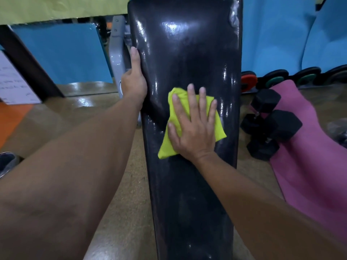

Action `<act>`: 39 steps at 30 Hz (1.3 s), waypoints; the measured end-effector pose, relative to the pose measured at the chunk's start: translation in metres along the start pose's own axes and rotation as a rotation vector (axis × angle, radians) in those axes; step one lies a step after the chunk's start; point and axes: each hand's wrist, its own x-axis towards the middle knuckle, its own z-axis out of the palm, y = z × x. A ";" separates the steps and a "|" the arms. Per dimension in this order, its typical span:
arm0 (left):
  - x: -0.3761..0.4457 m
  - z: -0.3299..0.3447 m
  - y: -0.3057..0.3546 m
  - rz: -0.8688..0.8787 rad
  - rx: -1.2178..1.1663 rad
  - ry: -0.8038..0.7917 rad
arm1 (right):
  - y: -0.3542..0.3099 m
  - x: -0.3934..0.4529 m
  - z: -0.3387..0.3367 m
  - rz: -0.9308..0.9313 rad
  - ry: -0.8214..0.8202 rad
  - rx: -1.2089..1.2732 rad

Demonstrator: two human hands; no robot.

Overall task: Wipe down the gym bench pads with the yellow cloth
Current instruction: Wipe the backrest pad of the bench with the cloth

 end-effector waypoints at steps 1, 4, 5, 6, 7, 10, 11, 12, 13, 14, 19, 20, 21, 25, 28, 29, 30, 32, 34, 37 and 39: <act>0.000 0.000 0.001 -0.001 -0.007 -0.001 | 0.007 -0.008 -0.001 -0.048 -0.016 0.002; 0.000 -0.002 0.000 -0.007 -0.044 -0.007 | 0.037 -0.012 -0.005 -0.020 0.018 -0.028; -0.001 -0.002 0.000 -0.007 -0.056 -0.014 | 0.042 -0.007 -0.005 0.038 0.041 -0.034; -0.001 -0.002 -0.001 -0.005 -0.065 -0.019 | 0.043 0.000 -0.006 0.103 0.062 -0.029; 0.000 -0.002 -0.002 -0.002 -0.065 -0.013 | 0.040 0.007 -0.005 0.160 0.076 -0.017; 0.003 -0.001 -0.004 0.023 -0.017 -0.001 | 0.018 0.013 -0.003 0.169 0.078 -0.021; 0.003 -0.002 -0.004 0.025 -0.015 0.001 | 0.012 0.009 -0.002 0.113 0.060 -0.021; 0.003 -0.003 -0.004 0.019 -0.013 -0.005 | 0.010 0.002 -0.002 0.049 0.034 -0.016; 0.003 -0.004 -0.003 0.014 -0.009 -0.013 | 0.012 -0.005 -0.002 -0.007 0.010 -0.010; 0.002 -0.004 -0.003 0.009 -0.012 -0.021 | 0.018 -0.011 -0.003 -0.043 -0.005 -0.005; -0.003 -0.004 0.001 -0.003 -0.013 -0.005 | 0.034 -0.001 -0.004 0.078 0.046 -0.052; -0.003 -0.004 0.001 -0.003 -0.022 -0.010 | 0.026 0.006 -0.003 0.117 0.056 -0.046; -0.003 -0.003 0.000 -0.004 -0.034 -0.011 | 0.016 0.012 -0.002 0.130 0.059 -0.036; -0.004 -0.001 0.000 -0.010 -0.019 -0.004 | -0.006 -0.001 0.002 -0.055 -0.012 -0.001; -0.004 -0.002 0.003 -0.023 -0.029 -0.007 | 0.011 -0.013 -0.001 -0.095 -0.028 0.000; -0.005 -0.003 0.003 -0.028 -0.041 -0.010 | 0.015 -0.012 -0.001 -0.074 -0.020 -0.013; -0.006 -0.004 0.003 -0.026 -0.046 -0.014 | 0.017 -0.008 -0.001 -0.042 -0.007 -0.032; -0.009 -0.003 0.003 -0.012 -0.038 -0.022 | 0.009 0.002 0.003 0.043 0.026 -0.049; -0.010 -0.003 0.003 -0.008 -0.029 -0.021 | -0.009 0.010 0.005 0.085 0.036 -0.037; -0.009 -0.004 0.002 -0.009 -0.015 -0.011 | -0.026 0.002 0.008 -0.035 0.008 -0.005; -0.009 -0.004 0.006 -0.007 -0.013 -0.020 | -0.021 -0.010 0.007 -0.124 -0.019 -0.004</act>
